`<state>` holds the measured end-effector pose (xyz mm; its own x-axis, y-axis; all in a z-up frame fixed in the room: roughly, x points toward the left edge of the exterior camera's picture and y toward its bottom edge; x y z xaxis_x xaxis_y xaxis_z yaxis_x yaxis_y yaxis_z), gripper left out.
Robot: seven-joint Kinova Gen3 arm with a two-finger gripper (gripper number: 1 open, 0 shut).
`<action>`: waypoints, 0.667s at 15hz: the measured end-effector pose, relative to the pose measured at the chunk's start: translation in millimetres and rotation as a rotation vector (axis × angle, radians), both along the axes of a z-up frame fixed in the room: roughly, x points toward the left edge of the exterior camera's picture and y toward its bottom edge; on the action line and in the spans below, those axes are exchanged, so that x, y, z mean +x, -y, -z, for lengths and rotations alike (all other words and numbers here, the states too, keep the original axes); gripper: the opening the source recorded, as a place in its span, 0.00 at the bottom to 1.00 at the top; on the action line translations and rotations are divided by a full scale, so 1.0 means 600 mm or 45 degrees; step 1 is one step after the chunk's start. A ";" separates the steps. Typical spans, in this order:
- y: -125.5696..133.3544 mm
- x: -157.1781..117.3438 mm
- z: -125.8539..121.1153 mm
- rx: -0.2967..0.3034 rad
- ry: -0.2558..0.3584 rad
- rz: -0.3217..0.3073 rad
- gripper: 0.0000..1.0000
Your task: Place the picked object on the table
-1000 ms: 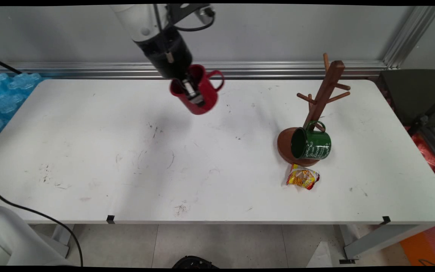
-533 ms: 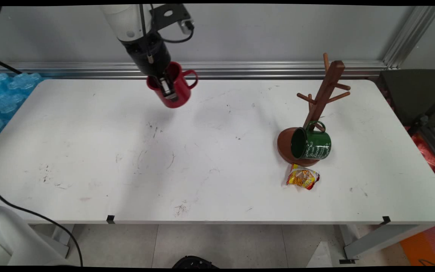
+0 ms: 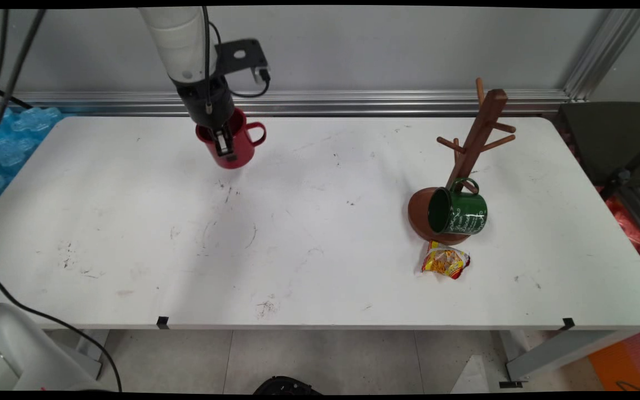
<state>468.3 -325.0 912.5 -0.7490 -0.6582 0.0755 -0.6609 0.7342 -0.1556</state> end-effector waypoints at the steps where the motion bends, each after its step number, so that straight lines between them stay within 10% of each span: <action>1: 0.004 0.002 0.010 0.014 0.012 0.006 0.00; 10: 0.045 0.021 0.096 0.099 0.069 0.066 0.00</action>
